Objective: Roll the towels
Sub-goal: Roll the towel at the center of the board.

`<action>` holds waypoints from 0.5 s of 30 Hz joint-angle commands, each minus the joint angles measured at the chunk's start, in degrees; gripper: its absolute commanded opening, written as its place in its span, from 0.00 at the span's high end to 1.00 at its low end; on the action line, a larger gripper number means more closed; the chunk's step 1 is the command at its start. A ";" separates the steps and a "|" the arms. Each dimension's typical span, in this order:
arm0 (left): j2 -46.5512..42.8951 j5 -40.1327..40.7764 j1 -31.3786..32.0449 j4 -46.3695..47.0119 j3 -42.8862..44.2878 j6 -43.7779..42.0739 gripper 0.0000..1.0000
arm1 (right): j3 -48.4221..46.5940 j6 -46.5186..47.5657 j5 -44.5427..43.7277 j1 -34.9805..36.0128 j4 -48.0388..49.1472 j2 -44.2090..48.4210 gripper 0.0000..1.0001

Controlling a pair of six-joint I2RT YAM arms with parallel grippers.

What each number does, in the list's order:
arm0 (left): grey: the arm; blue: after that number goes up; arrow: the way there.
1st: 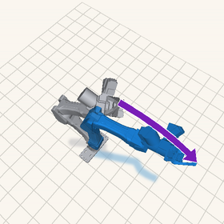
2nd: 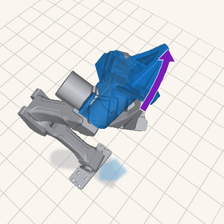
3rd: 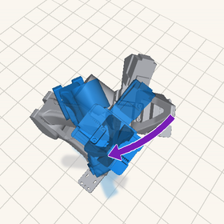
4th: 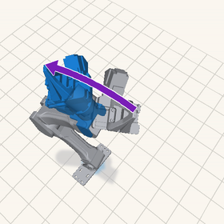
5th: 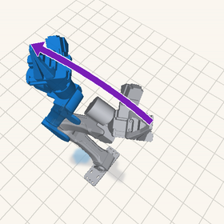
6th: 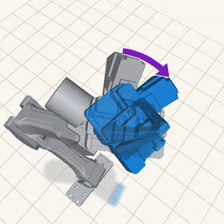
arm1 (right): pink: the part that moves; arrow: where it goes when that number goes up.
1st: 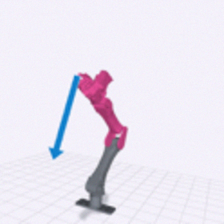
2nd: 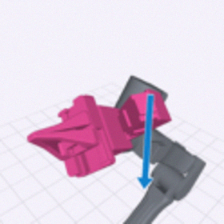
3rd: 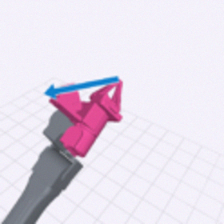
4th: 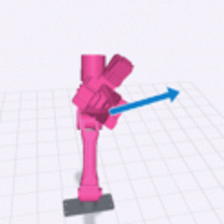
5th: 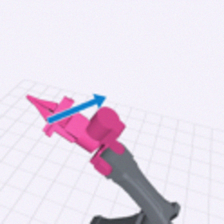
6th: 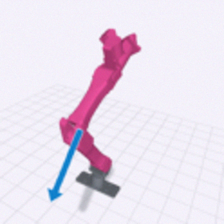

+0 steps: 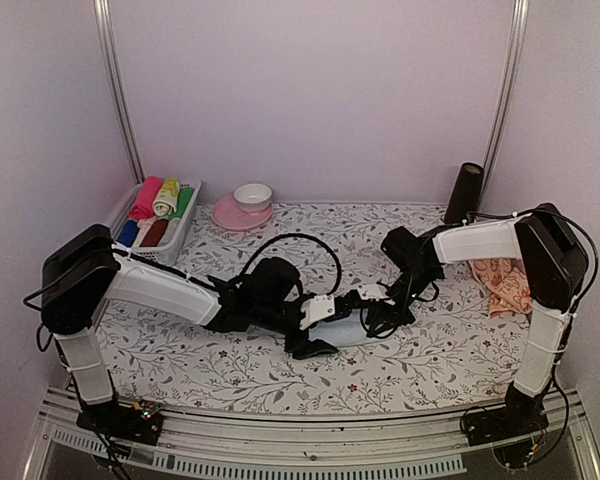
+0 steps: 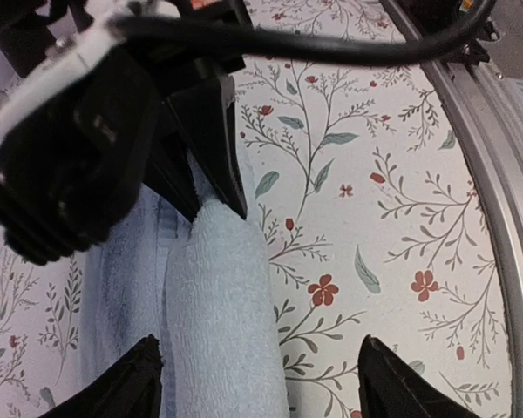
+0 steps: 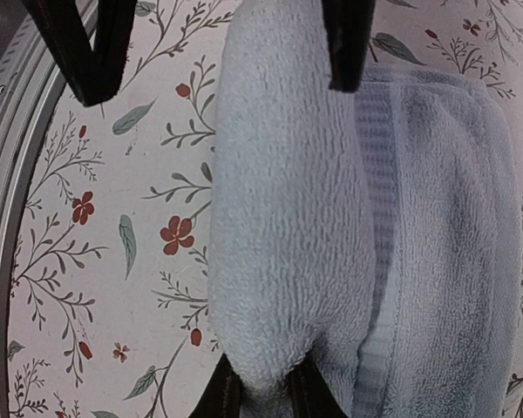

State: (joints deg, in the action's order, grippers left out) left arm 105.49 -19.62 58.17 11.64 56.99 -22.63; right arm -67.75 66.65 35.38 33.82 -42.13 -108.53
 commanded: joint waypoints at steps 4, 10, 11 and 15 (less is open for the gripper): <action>4.77 5.02 2.16 1.50 1.62 -1.32 0.25 | -0.67 -1.42 1.90 -0.49 -6.18 -3.70 0.87; 6.62 8.34 2.50 1.34 2.47 -1.36 0.28 | -1.06 -1.35 2.26 -0.60 -6.84 -4.31 0.87; 7.65 8.63 2.60 1.02 2.57 -1.30 0.31 | -1.07 -1.28 2.46 -0.68 -7.01 -4.33 0.87; 10.05 11.16 2.56 -0.08 2.93 -0.23 0.46 | -1.07 -0.62 3.89 -1.27 -8.32 -3.87 0.86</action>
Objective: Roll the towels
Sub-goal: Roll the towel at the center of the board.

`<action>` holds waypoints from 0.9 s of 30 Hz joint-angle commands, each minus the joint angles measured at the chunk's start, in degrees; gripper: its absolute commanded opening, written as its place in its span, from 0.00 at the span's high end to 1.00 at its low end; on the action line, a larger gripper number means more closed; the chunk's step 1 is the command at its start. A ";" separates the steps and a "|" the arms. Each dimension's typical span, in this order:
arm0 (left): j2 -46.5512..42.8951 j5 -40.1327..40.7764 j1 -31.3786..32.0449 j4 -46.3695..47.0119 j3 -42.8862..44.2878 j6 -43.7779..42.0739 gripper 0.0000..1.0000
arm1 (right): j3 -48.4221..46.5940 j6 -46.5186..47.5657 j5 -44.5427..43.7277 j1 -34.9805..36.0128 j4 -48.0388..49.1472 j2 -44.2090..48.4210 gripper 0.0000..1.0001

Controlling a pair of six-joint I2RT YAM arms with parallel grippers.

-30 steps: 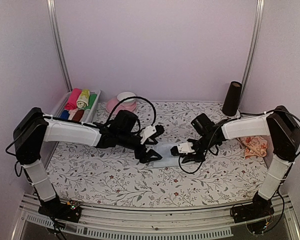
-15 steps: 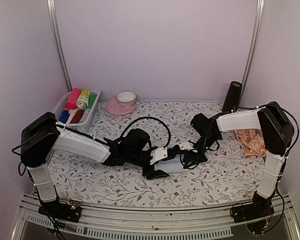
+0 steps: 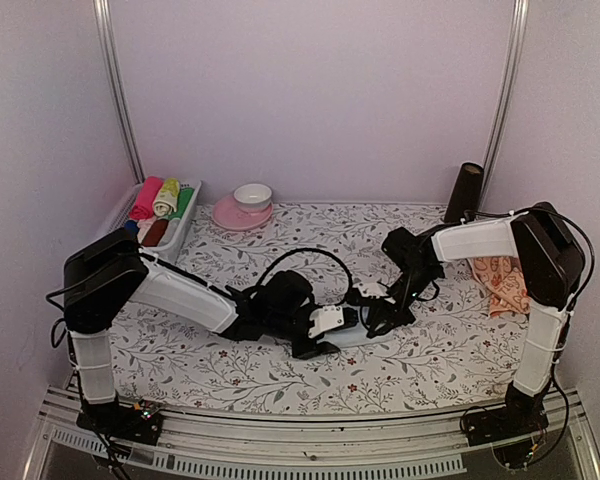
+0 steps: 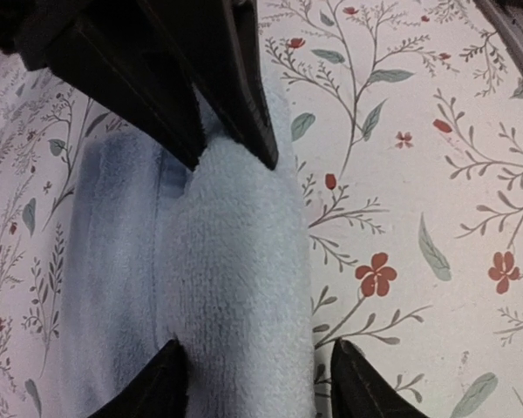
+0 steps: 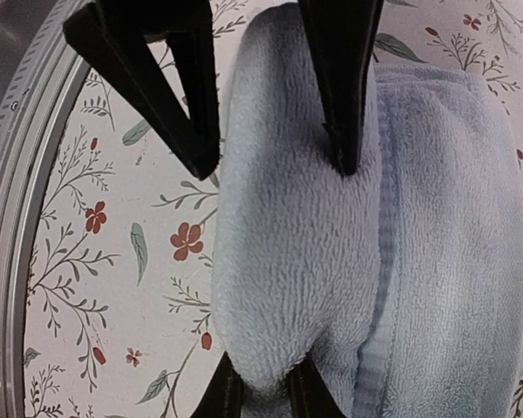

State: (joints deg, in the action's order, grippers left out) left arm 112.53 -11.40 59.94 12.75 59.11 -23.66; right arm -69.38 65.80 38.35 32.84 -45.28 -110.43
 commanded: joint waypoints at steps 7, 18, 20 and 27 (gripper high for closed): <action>5.65 4.94 0.83 -4.65 2.42 1.95 0.64 | 0.57 1.91 2.26 -1.77 -5.78 0.49 0.78; 9.12 -7.16 -4.09 -14.51 9.44 8.83 0.72 | 15.52 1.96 -2.77 -3.66 16.44 21.94 0.43; 10.16 -10.75 -5.57 -16.62 11.30 10.81 0.71 | 18.30 2.81 -3.51 -3.32 19.36 24.93 0.41; 15.94 -24.39 -10.29 -25.31 19.44 15.41 0.70 | 21.65 3.55 -8.95 -0.54 24.61 24.45 0.40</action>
State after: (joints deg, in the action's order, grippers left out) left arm 123.31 -27.64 52.64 -1.87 76.20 -12.21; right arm -49.23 69.01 33.30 30.52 -26.52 -84.95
